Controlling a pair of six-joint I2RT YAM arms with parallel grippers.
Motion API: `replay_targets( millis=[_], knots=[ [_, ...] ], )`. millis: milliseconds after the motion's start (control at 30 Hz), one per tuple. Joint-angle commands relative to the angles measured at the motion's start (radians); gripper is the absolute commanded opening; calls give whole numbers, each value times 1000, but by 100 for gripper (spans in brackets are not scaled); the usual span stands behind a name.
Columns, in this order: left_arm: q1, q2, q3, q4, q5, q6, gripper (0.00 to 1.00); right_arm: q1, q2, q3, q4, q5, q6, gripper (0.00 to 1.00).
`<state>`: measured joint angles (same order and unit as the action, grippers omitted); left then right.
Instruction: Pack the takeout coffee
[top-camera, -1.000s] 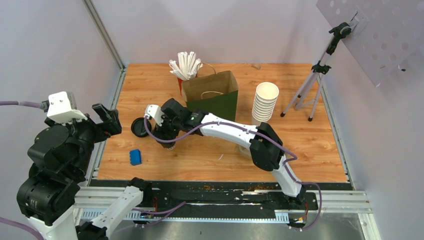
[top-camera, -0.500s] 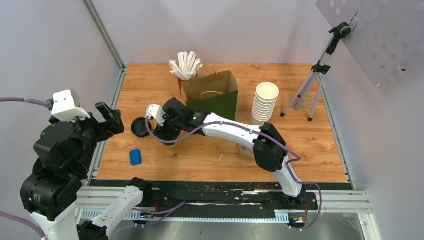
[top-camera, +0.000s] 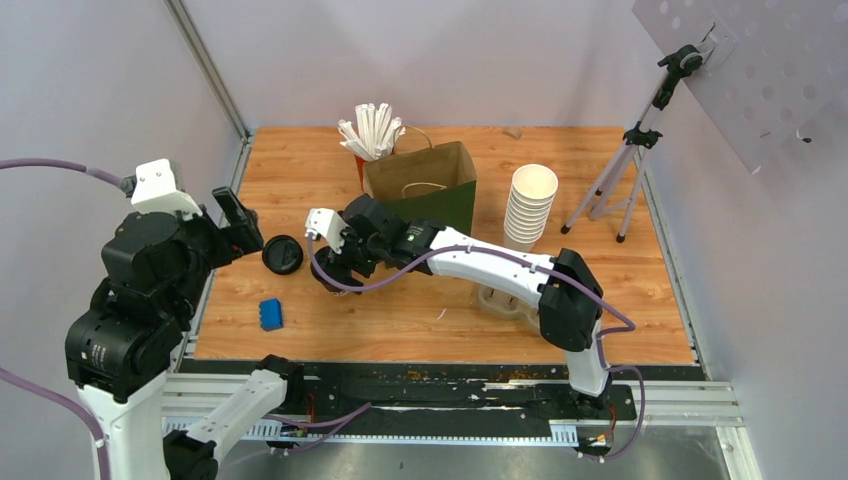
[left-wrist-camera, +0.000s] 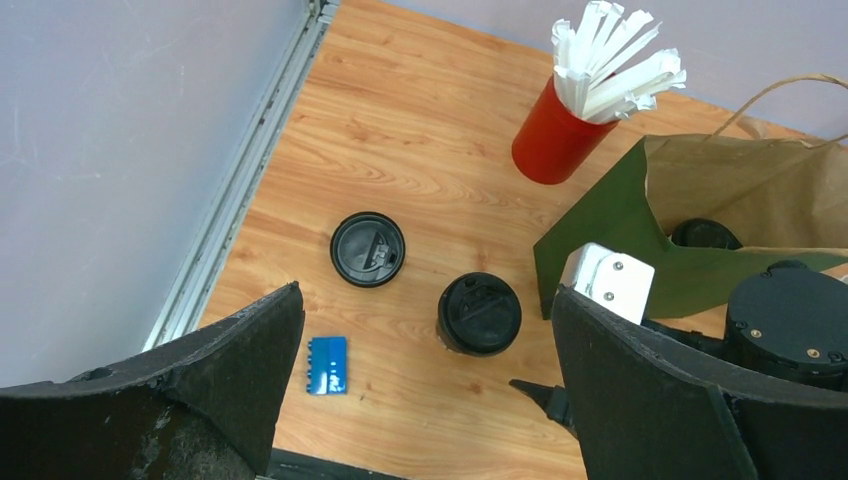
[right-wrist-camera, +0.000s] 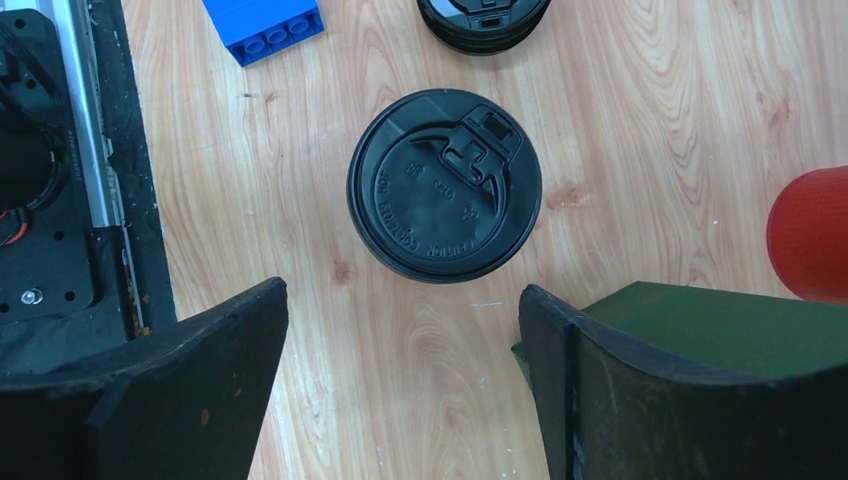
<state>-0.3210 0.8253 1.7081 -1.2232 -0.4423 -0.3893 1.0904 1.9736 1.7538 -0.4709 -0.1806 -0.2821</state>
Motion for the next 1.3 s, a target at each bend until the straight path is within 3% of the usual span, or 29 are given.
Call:
replay_targets(
  millis=[0,233,767,1267],
  knots=[
    [-4,-25,-5,55,-3,4,100,0,26,112,17,42,7,87],
    [-4,-79,1,111,-21,29,100,-1,148,260,-40,75,29,97],
    [-4,-83,43,84,-23,72,100,-1,252,311,-41,102,34,99],
    [-4,-90,45,79,-25,65,100,-8,257,301,-44,67,40,90]
  ],
)
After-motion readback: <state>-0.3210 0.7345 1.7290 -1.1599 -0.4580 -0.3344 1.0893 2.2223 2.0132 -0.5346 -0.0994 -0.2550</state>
